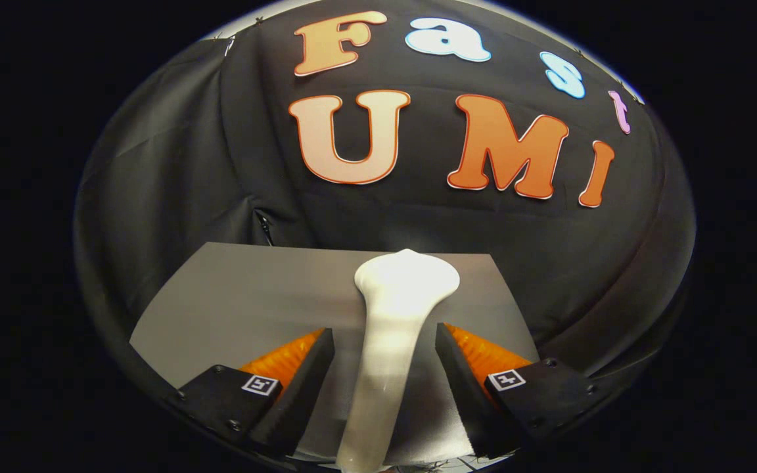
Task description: Iron the clothes twice with a garment steamer, once on the left side and once on the right side.
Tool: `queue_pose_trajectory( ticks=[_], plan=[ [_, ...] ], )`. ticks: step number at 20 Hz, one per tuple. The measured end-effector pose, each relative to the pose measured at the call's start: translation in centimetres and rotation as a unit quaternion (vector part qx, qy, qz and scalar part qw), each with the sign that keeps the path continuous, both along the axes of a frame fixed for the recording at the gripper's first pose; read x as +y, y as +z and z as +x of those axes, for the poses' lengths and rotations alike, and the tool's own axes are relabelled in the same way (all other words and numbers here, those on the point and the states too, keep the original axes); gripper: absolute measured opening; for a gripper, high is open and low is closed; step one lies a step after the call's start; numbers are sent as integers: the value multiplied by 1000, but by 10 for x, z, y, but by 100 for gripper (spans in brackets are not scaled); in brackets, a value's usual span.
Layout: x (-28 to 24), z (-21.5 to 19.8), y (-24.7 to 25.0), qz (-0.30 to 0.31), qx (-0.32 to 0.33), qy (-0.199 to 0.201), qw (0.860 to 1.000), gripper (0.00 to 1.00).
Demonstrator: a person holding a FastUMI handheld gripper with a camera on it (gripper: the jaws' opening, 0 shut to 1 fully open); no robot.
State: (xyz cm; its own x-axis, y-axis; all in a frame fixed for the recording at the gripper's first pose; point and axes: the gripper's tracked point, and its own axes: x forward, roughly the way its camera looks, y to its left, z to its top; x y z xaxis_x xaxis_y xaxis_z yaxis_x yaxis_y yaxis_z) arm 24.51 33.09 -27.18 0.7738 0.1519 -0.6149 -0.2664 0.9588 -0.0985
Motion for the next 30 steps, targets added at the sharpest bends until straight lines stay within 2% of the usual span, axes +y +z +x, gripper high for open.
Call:
queue_pose_trajectory(
  ticks=[3, 11, 13, 14, 16, 22, 25, 27, 30],
  plan=[
    [-2, 5, -11, -6, 12, -3, 1000, 99],
    [-5, 4, -32, -21, 40, -2, 999, 80],
    [-3, 3, -32, -8, 47, -4, 999, 74],
    [-3, 2, -32, -4, 50, -8, 999, 67],
    [-1, 2, -33, 0, 53, -9, 999, 59],
    [9, -4, -20, 31, 49, -3, 998, 48],
    [8, -11, -1, 32, 29, 10, 999, 49],
    [10, -19, 11, 49, 23, 12, 998, 43],
    [5, -28, 29, 63, 9, 15, 998, 43]
  ],
)
